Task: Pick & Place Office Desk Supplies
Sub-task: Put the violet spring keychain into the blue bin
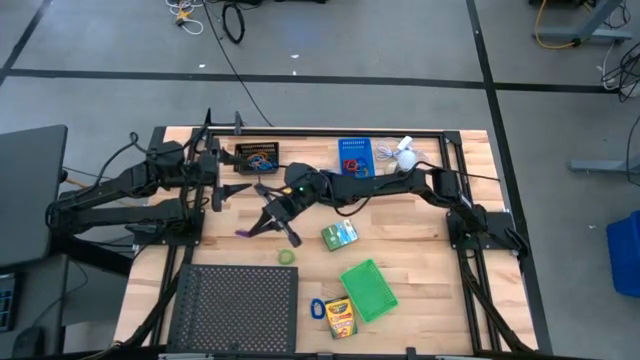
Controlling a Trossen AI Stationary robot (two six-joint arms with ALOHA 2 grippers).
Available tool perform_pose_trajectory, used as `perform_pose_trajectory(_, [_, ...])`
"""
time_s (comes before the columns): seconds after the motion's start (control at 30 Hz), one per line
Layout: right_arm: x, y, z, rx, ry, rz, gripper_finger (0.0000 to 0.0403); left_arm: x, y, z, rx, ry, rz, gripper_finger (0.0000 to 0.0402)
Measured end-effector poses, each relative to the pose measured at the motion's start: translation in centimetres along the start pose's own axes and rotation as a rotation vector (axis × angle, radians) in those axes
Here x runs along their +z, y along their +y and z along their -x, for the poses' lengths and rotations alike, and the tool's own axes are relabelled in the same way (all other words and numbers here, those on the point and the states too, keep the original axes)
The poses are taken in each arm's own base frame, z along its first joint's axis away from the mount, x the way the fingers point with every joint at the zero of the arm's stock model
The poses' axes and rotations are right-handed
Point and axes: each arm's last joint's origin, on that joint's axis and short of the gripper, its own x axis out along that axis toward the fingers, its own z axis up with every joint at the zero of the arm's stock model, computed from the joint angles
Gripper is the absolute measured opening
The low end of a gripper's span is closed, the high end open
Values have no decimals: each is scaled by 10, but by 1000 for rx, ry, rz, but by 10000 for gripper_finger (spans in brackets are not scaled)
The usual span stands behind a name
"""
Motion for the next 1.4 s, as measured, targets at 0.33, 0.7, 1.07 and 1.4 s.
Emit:
perform_pose_trajectory(0.33, [11,16,34,-160,-408,118,0,0,0,0,-4,-1,-5,303])
perform_pose_trajectory(0.7, [0,42,118,-500,-235,133,0,0,0,0,-4,-2,-7,303])
perform_pose_trajectory(1.07, [-36,77,200,-739,-73,38,0,0,0,0,-3,-4,-8,303])
perform_pose_trajectory(1.4, [-86,104,251,-924,52,-113,0,0,0,-2,-5,7,-6,303])
